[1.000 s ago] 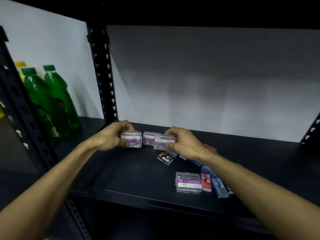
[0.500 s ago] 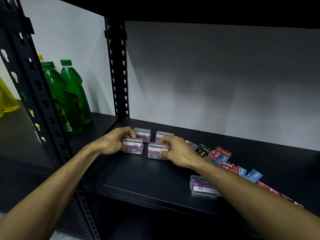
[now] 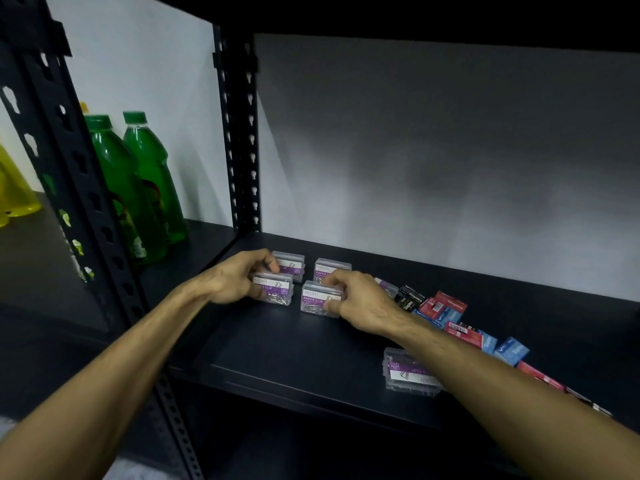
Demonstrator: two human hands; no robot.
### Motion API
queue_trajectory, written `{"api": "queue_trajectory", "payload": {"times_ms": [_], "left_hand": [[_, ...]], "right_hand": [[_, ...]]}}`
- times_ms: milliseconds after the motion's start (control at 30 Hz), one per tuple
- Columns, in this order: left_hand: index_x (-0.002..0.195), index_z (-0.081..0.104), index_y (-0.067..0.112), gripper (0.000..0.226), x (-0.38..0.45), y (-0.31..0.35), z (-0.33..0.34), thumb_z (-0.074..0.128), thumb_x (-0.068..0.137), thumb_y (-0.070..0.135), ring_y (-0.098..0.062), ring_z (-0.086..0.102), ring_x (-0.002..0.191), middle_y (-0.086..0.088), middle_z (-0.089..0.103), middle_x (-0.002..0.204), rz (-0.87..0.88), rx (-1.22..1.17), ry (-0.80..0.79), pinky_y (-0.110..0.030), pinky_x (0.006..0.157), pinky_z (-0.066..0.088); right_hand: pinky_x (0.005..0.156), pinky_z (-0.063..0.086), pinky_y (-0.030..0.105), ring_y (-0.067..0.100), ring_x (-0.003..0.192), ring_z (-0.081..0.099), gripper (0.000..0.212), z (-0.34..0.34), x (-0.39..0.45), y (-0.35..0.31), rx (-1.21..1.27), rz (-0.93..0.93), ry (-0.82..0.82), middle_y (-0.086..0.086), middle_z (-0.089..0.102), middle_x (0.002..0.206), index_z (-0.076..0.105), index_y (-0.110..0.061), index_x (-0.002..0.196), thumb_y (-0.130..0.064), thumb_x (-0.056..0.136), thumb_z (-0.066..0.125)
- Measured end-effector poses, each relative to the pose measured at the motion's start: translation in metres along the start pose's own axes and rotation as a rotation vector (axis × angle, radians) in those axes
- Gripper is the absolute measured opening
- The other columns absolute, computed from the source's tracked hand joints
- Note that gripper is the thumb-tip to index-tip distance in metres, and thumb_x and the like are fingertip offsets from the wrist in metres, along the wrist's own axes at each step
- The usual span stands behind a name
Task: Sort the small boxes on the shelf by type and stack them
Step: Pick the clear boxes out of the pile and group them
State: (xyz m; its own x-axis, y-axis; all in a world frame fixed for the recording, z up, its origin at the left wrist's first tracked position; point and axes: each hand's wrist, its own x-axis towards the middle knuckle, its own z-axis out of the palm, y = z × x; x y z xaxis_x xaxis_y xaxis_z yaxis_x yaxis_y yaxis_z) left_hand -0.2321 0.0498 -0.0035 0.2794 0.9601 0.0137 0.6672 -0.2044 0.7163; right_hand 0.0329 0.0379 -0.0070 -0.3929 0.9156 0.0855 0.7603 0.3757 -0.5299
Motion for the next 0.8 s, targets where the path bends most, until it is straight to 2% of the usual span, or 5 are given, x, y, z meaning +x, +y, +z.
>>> {"api": "queue_trajectory", "payload": {"times_ms": [333,567,700,800], "left_hand": [[0.103,0.060,0.018,0.040,0.0000,0.0001,0.0007,0.071,0.078,-0.011,0.002,0.065,0.072,-0.005,0.067,0.098,0.014,-0.001,0.033,-0.017,0.065,0.052],[0.106,0.061,0.014,0.039,-0.0029,0.0062,0.0030,0.072,0.078,-0.010,0.009,0.062,0.070,-0.001,0.066,0.097,0.015,0.003,0.052,-0.012,0.065,0.049],[0.107,0.062,0.022,0.041,-0.0043,0.0072,0.0026,0.077,0.078,-0.002,0.001,0.064,0.075,-0.003,0.067,0.103,0.019,-0.001,0.070,-0.015,0.069,0.051],[0.109,0.064,0.025,0.041,-0.0049,0.0082,0.0017,0.081,0.076,0.007,-0.014,0.065,0.090,-0.003,0.065,0.106,0.018,-0.015,0.103,-0.024,0.080,0.055]], "right_hand": [[0.082,0.049,0.027,0.011,0.094,0.063,0.033,0.0002,0.0012,0.0042,-0.007,0.006,0.041,-0.006,0.067,0.108,0.062,-0.023,0.119,-0.027,0.088,0.072],[0.090,0.050,0.029,0.014,0.103,0.063,0.041,0.0013,0.0009,0.0056,-0.003,-0.001,0.050,-0.002,0.066,0.118,0.060,-0.021,0.126,-0.028,0.087,0.072],[0.088,0.051,0.029,0.013,0.099,0.062,0.043,-0.0007,-0.0010,0.0063,0.006,-0.011,0.060,-0.003,0.065,0.114,0.059,-0.022,0.126,-0.027,0.086,0.073],[0.082,0.053,0.030,0.010,0.086,0.061,0.044,-0.0050,-0.0022,0.0080,0.040,-0.017,0.086,-0.008,0.061,0.101,0.059,-0.021,0.126,-0.025,0.085,0.074]]}}
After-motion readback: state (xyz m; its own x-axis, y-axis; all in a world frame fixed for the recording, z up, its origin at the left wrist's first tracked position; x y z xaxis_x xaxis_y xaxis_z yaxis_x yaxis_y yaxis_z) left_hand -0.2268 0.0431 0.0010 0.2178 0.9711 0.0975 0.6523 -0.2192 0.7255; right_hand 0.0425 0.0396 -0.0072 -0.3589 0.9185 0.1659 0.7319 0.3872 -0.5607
